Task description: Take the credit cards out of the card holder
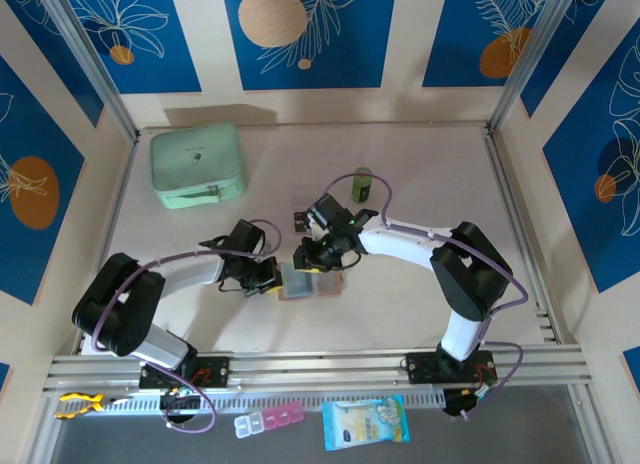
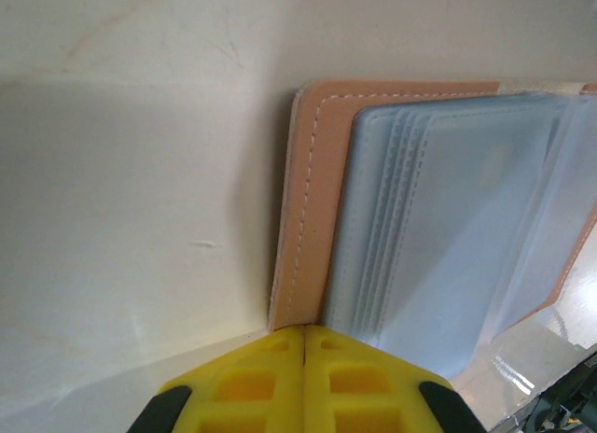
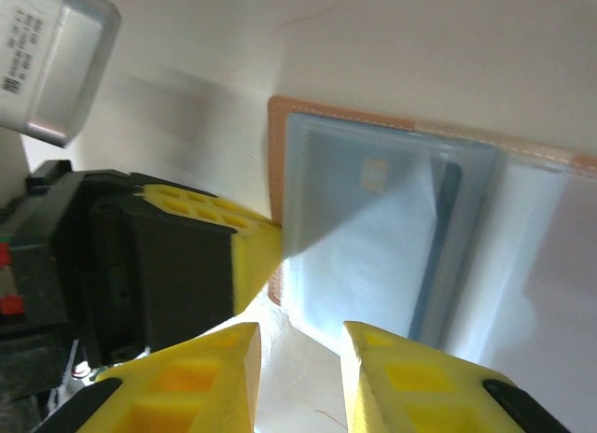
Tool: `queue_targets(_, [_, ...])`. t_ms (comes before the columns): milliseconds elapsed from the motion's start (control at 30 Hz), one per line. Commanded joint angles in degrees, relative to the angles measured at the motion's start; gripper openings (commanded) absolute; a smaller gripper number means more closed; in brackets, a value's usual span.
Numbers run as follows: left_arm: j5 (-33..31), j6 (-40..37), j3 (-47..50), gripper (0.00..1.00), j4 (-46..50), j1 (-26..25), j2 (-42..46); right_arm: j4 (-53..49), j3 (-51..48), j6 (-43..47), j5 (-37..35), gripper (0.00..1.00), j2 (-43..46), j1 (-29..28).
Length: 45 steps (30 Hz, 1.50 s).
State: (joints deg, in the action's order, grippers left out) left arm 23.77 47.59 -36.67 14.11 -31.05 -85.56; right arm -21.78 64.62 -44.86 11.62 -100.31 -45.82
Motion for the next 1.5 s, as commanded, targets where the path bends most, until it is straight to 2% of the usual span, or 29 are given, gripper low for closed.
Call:
queue_targets(0, [-2.0, -1.2, 0.0, 0.03, 1.3, -0.4, -0.1, 0.9, 0.0, -1.7, 1.7, 0.29, -0.8, -0.7])
queue_targets(600, [-2.9, -1.4, 1.5, 0.03, 0.7, -0.4, 2.0, -2.9, 2.1, -2.1, -2.5, 0.3, -5.1, -2.4])
queue_targets(1133, [-2.5, -1.7, 1.4, 0.02, 0.9, -0.4, 1.5, -2.5, 3.0, -1.7, -1.1, 0.27, -7.2, -2.9])
queue_targets(1467, [-2.7, -1.6, 1.4, 0.02, 1.1, -0.4, 1.3, -7.8, 3.6, -2.3, -6.6, 0.26, -7.1, -2.9])
